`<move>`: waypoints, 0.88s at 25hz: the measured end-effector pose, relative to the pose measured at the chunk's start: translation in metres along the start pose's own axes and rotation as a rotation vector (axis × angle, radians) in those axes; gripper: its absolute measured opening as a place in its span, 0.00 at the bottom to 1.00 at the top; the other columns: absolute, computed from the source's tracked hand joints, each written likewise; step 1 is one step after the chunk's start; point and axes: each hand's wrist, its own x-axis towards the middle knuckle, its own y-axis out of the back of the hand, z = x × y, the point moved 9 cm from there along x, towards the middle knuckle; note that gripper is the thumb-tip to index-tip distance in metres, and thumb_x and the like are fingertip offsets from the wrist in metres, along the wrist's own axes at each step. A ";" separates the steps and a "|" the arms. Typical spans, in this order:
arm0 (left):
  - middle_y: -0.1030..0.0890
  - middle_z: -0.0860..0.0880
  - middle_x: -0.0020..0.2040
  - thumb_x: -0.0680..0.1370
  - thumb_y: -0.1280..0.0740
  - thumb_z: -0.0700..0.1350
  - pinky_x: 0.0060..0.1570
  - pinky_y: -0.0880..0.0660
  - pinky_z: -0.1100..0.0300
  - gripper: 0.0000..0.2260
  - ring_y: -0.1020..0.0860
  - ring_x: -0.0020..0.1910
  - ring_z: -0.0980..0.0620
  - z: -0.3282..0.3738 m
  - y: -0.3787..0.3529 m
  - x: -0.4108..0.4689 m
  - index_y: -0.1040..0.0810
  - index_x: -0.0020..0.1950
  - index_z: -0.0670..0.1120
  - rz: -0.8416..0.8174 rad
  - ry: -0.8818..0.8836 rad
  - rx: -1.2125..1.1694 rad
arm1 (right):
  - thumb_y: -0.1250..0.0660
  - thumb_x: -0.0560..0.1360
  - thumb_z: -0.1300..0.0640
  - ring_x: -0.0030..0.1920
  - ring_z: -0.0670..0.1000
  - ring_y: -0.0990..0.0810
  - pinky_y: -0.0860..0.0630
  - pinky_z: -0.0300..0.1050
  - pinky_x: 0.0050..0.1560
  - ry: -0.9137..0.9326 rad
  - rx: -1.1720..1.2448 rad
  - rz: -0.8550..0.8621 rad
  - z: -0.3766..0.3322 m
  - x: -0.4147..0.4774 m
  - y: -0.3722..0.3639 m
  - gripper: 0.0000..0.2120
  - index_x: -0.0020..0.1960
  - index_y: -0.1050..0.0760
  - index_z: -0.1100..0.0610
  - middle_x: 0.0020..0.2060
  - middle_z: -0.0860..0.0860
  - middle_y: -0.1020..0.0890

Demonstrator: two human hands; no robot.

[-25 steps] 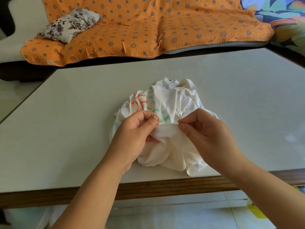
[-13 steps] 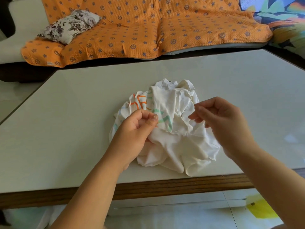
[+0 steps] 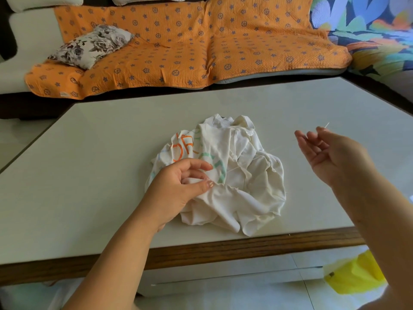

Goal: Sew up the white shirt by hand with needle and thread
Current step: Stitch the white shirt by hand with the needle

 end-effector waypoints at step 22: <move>0.14 0.54 0.44 0.72 0.25 0.39 0.49 0.24 0.67 0.10 0.17 0.46 0.59 0.018 -0.016 -0.010 0.17 0.48 0.52 0.120 -0.076 -0.016 | 0.38 0.81 0.61 0.38 0.60 0.14 0.20 0.46 0.31 -0.087 -0.824 -0.559 0.070 -0.116 -0.058 0.05 0.49 0.27 0.62 0.48 0.56 0.16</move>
